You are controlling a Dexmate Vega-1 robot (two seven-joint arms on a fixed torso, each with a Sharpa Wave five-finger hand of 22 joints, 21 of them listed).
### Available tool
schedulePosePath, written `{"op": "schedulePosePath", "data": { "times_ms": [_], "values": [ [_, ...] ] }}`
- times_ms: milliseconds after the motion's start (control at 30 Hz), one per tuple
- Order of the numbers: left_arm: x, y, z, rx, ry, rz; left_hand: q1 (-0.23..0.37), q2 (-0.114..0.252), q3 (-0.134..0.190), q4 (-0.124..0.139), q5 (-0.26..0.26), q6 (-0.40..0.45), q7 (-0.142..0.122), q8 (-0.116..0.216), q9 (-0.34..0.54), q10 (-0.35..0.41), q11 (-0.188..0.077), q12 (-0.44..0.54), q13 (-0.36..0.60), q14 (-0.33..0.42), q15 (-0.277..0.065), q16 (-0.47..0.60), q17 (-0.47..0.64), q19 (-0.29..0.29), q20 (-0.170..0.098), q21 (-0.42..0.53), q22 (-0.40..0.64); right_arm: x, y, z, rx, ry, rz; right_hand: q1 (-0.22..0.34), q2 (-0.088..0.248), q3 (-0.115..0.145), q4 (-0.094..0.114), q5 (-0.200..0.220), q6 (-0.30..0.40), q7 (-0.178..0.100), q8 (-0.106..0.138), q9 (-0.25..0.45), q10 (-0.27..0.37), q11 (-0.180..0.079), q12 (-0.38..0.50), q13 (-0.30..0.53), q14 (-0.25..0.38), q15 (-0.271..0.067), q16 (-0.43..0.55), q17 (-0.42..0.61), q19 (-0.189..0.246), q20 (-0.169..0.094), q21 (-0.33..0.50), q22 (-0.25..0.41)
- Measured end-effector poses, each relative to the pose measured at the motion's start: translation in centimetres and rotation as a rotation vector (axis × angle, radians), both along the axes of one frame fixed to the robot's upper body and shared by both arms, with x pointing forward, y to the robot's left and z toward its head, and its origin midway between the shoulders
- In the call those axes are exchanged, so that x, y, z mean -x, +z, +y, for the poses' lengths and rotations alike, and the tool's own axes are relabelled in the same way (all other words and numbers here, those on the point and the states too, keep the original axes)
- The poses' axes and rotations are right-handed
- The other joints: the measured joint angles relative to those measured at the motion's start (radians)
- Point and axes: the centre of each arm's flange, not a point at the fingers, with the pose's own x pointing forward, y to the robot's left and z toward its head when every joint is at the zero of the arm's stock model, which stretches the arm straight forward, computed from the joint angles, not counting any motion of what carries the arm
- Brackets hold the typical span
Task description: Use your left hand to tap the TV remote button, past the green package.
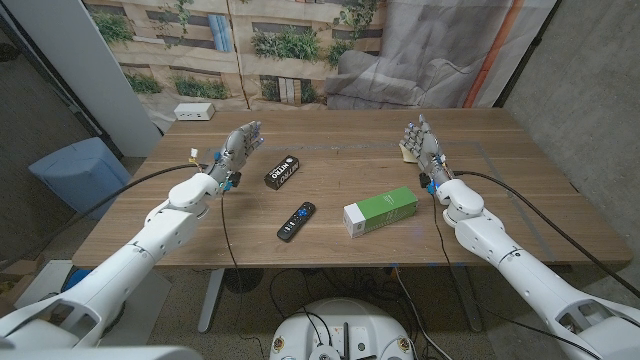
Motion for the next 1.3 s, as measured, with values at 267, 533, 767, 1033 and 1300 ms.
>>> {"op": "schedulePosePath", "data": {
  "times_ms": [267, 533, 767, 1033, 1300],
  "values": [
    [1.3, 0.3, -0.4, -0.060, 0.031, -0.013, 0.000, 0.000, 0.000, 0.000, 0.000, 0.021, -0.010, 0.000, 0.000, 0.006, -0.006, 0.000, 0.000, 0.005, -0.005, 0.000, 0.002, 0.001, -0.001, -0.008, 0.000, 0.2, -0.3, -0.3, -0.001, -0.001, 0.002, 0.011, 0.011, 0.006, -0.006, 0.000, 0.000, 0.000, 0.000, 0.000, 0.000, 0.000, 0.000, 0.000, -0.001, -0.001, 0.000, -0.009, 0.000, 0.000, 0.000, 0.000],
    [2.5, 0.6, -1.1, -0.120, 0.043, -0.029, 0.000, 0.000, 0.000, 0.000, 0.000, 0.022, -0.011, 0.000, 0.000, 0.011, -0.011, 0.000, 0.000, 0.001, -0.008, 0.000, 0.005, 0.001, -0.001, -0.008, 0.000, 0.3, -0.5, -0.6, 0.000, 0.005, -0.004, 0.011, 0.011, 0.006, -0.006, 0.000, 0.000, 0.000, 0.000, 0.000, 0.000, 0.000, 0.000, 0.000, -0.004, -0.004, 0.000, -0.015, -0.005, 0.006, 0.000, 0.000],
    [3.9, 0.7, -1.8, -0.209, 0.070, -0.038, 0.000, 0.000, 0.004, 0.004, -0.001, 0.029, -0.018, 0.000, 0.000, 0.003, -0.019, -0.007, 0.000, -0.010, -0.019, -0.005, 0.005, -0.003, 0.003, -0.016, 0.000, 0.3, -0.8, -1.2, 0.006, 0.003, -0.006, 0.011, 0.011, 0.010, -0.010, 0.000, 0.000, 0.000, 0.000, 0.000, 0.000, 0.000, 0.000, -0.004, -0.004, -0.004, 0.000, -0.022, -0.009, 0.002, 0.000, -0.003],
    [5.7, 1.0, -2.6, -0.307, 0.094, -0.057, -0.001, 0.000, -0.002, 0.016, -0.005, 0.036, -0.025, 0.000, 0.000, -0.002, -0.034, -0.008, 0.000, -0.015, -0.024, -0.005, 0.009, -0.007, -0.001, -0.016, 0.000, 0.4, -1.1, -1.6, 0.007, 0.007, -0.008, 0.011, 0.011, 0.014, -0.014, 0.004, 0.000, 0.000, 0.000, 0.000, 0.000, 0.000, 0.000, -0.004, -0.004, -0.004, 0.000, -0.028, -0.012, -0.001, 0.004, -0.002],
    [7.1, 1.1, -3.0, -0.431, 0.137, -0.074, -0.020, -0.012, -0.004, 0.040, -0.005, 0.028, -0.033, -0.008, 0.000, -0.009, -0.041, -0.012, 0.000, -0.015, -0.024, -0.005, 0.014, -0.007, -0.001, -0.016, 0.000, 0.4, -1.4, -2.0, 0.006, 0.006, -0.009, 0.011, 0.011, 0.014, -0.014, 0.004, 0.000, 0.000, 0.000, 0.000, 0.000, 0.000, 0.000, -0.004, -0.004, -0.004, 0.004, -0.032, -0.012, -0.001, 0.004, -0.002]
  ]
}}
